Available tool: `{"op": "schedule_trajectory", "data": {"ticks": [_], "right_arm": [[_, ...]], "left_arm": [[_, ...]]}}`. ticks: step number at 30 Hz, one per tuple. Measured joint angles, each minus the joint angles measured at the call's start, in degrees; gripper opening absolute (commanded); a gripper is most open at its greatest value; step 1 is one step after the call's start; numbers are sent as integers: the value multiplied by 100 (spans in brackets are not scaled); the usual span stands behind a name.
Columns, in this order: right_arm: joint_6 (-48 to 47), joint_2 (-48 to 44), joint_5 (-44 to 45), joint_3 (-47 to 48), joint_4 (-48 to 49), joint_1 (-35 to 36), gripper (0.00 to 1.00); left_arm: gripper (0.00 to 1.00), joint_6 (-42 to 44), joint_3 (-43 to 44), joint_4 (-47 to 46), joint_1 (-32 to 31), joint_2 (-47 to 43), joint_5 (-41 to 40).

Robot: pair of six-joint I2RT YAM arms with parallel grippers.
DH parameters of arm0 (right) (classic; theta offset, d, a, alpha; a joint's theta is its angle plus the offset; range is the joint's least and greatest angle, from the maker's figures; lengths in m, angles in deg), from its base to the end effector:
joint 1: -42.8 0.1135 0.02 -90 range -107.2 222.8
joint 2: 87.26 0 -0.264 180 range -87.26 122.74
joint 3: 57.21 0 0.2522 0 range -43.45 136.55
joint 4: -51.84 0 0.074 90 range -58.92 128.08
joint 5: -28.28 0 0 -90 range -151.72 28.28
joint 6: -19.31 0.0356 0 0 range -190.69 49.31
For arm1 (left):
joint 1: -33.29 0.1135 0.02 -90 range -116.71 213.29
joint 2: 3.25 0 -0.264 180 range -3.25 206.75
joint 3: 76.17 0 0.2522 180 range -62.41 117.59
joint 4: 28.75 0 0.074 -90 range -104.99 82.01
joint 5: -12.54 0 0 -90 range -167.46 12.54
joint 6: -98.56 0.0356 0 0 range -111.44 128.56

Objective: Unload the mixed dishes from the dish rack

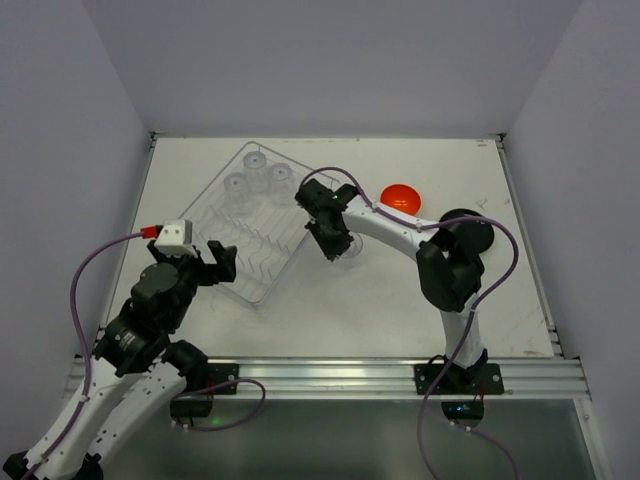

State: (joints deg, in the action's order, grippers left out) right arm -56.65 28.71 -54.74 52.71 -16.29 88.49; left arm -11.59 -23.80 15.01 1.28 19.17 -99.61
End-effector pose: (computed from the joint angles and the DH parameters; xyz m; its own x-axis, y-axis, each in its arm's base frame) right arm 0.2938 0.2948 0.2191 -0.8187 -0.4939 -0.2928 -0.5036 0.8627 -0.0473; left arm 0.0905 -0.0408 0.3146 -0.2522 -0.2186 -0.9427 0.0997 0.9631 -0.2500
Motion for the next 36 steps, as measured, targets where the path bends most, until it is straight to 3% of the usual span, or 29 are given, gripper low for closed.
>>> {"op": "schedule_trajectory", "data": {"ticks": [9,15,19,27,36], "right_arm": [[-92,-188,-76,-461,260,-4,61],[-109,-1097,-118,-590,376,-4,73],[-90,-2216,-35,-916,645,-4,98],[120,-4551,758,-2546,2002,-105,99],[546,-4896,1145,-3845,2776,-531,99]], "left_arm": [[100,-20,0,11,0,153,-229],[100,-87,7,103,0,463,-516],[100,-208,68,225,2,999,-688],[100,-481,782,450,39,2597,-562],[100,-151,2533,260,1432,4769,798]]}}
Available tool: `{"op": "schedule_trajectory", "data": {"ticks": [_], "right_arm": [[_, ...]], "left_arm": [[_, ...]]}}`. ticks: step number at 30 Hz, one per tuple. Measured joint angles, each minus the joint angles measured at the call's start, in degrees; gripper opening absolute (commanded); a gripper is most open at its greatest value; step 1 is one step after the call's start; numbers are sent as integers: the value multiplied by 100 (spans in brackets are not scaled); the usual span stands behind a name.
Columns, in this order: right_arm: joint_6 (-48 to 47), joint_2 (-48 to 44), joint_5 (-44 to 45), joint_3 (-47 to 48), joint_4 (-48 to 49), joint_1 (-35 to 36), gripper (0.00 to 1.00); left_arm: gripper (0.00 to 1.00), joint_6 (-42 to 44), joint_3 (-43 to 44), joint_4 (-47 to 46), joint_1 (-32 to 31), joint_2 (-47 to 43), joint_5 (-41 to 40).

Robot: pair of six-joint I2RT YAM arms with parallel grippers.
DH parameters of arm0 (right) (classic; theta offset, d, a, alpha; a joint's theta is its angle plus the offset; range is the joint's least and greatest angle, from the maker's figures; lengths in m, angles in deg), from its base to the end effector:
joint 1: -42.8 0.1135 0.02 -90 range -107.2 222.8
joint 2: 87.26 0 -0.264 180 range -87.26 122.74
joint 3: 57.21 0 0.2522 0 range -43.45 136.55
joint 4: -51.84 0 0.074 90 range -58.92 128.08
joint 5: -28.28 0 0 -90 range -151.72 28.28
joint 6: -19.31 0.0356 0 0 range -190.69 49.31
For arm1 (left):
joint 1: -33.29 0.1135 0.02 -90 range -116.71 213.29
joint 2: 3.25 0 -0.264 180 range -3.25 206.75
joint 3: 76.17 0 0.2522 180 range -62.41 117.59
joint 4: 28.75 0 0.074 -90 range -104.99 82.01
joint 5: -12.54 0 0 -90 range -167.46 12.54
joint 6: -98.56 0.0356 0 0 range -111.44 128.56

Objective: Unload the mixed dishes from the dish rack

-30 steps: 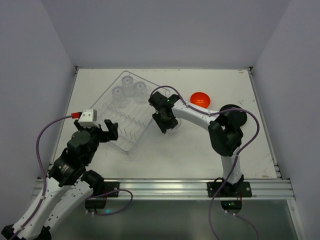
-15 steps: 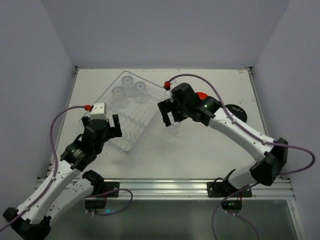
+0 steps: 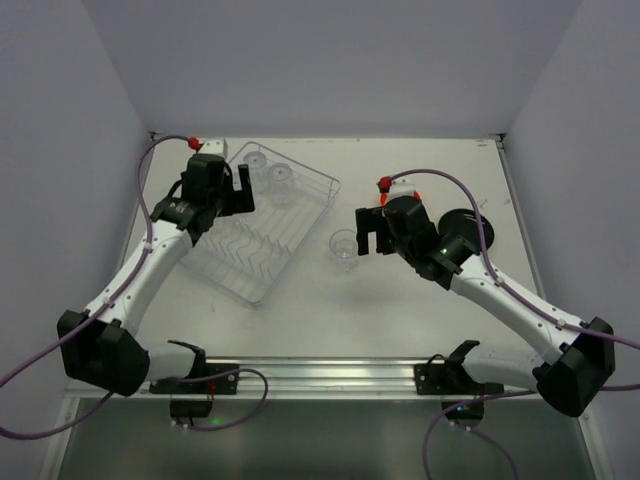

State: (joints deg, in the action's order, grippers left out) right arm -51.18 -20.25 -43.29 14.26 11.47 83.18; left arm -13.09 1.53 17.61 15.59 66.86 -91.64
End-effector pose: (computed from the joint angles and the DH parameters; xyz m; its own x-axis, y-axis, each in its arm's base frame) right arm 0.2020 0.1570 0.3129 -0.5613 -0.0614 -0.8254 -0.2463 0.9645 0.0957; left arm 0.2549 -0.0722 0.3271 -0.5961 -0.1852 -0.7813 -0.1152 0.9827 -0.1451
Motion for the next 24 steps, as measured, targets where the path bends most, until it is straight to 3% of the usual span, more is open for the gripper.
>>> {"op": "schedule_trajectory", "data": {"ticks": [10,24], "right_arm": [[87,-168,-341,-79,304,0,99],[81,-190,-599,-90,348,0,99]], "left_arm": [[100,505,1537,-160,190,2420,205],[100,649,2039,-175,470,3442,-302]]}}
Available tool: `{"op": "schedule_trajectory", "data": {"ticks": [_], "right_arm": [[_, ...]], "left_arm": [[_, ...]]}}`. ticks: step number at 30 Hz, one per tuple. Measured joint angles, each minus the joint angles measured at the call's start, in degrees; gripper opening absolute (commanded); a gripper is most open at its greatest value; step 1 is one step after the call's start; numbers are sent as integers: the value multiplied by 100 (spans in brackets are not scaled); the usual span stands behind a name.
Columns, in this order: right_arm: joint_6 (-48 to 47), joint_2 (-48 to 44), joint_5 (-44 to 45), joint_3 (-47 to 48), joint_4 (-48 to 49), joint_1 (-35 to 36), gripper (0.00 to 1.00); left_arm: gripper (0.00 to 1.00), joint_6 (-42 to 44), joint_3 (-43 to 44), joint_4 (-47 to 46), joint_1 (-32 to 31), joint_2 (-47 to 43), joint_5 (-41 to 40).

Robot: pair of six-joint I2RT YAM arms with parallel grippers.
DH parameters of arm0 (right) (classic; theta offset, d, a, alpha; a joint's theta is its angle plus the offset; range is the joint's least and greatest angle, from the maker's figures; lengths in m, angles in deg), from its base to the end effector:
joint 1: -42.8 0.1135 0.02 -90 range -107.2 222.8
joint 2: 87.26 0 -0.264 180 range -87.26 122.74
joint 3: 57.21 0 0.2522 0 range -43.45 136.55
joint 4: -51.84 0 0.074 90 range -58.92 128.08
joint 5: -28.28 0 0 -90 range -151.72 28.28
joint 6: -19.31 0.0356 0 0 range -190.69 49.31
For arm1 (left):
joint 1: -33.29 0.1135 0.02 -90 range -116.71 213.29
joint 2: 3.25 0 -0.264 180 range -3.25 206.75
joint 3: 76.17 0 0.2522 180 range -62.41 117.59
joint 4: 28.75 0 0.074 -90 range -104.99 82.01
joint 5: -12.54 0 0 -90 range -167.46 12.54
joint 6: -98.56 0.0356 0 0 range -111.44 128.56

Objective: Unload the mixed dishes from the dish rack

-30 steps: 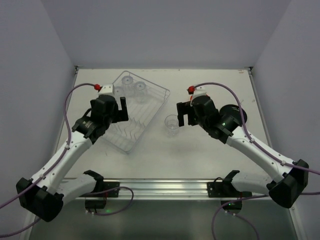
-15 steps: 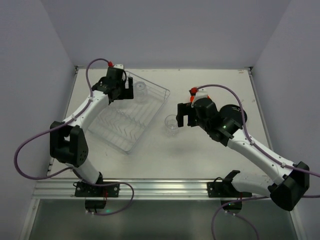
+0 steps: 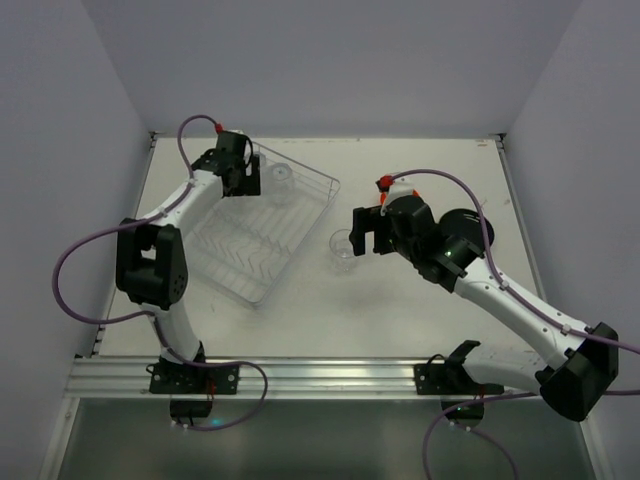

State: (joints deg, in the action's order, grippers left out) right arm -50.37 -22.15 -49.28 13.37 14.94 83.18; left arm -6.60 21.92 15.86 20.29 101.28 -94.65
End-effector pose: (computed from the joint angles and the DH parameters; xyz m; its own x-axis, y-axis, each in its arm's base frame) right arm 0.1975 0.1579 0.3203 -0.5436 -0.0171 -0.8392 -0.3240 0.9266 0.1910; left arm 0.3967 -0.0808 0.2568 -0.7403 -0.0855 -0.6669 -0.1655 0.9845 0.0574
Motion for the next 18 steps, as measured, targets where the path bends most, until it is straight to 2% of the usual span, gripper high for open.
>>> {"op": "schedule_trajectory", "data": {"ticks": [18], "right_arm": [[0,302,105,0,-24,0,99]], "left_arm": [[98,273,675,-323,44,802,-39]]}}
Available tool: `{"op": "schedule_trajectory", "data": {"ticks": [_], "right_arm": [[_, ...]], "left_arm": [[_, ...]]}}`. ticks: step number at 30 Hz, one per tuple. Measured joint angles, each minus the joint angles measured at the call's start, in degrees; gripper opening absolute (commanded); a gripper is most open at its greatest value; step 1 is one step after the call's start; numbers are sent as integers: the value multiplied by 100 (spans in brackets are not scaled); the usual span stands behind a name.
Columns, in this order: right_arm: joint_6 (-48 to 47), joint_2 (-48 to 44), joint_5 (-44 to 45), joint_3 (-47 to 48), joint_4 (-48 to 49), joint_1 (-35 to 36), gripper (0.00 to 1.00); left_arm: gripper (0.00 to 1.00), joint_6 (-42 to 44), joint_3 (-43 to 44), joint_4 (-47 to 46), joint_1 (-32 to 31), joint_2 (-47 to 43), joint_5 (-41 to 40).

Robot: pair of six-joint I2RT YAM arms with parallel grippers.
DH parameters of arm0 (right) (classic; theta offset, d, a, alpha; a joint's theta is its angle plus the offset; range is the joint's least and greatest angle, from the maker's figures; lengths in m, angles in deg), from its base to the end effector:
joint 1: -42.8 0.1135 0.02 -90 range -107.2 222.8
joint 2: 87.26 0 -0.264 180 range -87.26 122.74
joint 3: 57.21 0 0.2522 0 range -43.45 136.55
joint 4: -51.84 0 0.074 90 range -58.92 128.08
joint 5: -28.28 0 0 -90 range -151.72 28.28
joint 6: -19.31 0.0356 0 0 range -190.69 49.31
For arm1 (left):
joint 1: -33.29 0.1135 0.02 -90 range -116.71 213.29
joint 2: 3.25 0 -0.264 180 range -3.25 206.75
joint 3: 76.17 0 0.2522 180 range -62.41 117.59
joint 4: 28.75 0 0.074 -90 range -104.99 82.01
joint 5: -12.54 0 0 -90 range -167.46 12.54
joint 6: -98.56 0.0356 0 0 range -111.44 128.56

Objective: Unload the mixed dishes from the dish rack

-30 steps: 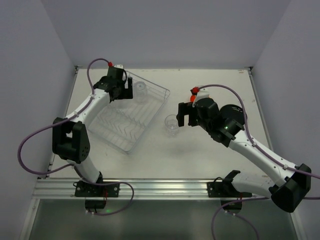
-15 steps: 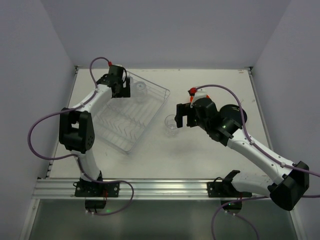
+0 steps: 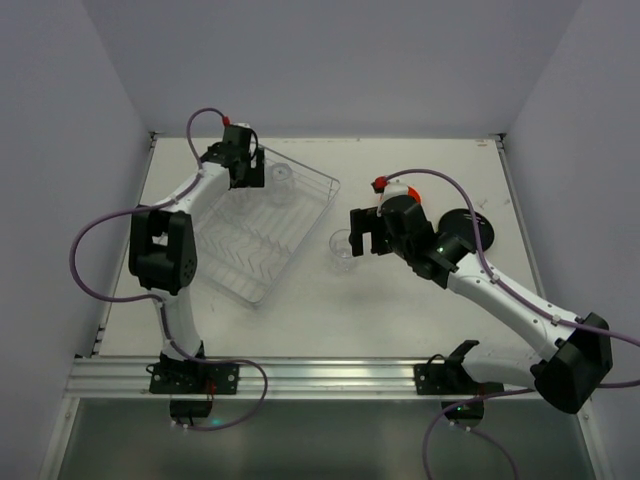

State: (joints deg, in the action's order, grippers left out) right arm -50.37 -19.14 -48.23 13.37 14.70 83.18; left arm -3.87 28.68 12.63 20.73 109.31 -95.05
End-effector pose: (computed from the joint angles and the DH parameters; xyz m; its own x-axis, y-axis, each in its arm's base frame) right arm 0.2057 0.1640 0.3075 -0.5745 -0.0453 -0.8173 -0.3032 0.9392 0.1611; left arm 0.4337 -0.0856 0.2419 -0.7234 -0.0490 -0.6887 -0.1450 0.9860 0.0821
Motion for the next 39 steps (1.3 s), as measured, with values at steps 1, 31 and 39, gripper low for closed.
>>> {"op": "schedule_trajectory", "data": {"ticks": [1,31,39], "right_arm": [[2,4,15,0,0,0,99],[0,63,46,0,2,0,99],[0,63,46,0,4,0,99]], "left_arm": [[98,-2,9,-7,2,28,4],[42,-710,-247,-109,7,-44,-243],[1,-802,-581,-15,13,-413,-175]]}}
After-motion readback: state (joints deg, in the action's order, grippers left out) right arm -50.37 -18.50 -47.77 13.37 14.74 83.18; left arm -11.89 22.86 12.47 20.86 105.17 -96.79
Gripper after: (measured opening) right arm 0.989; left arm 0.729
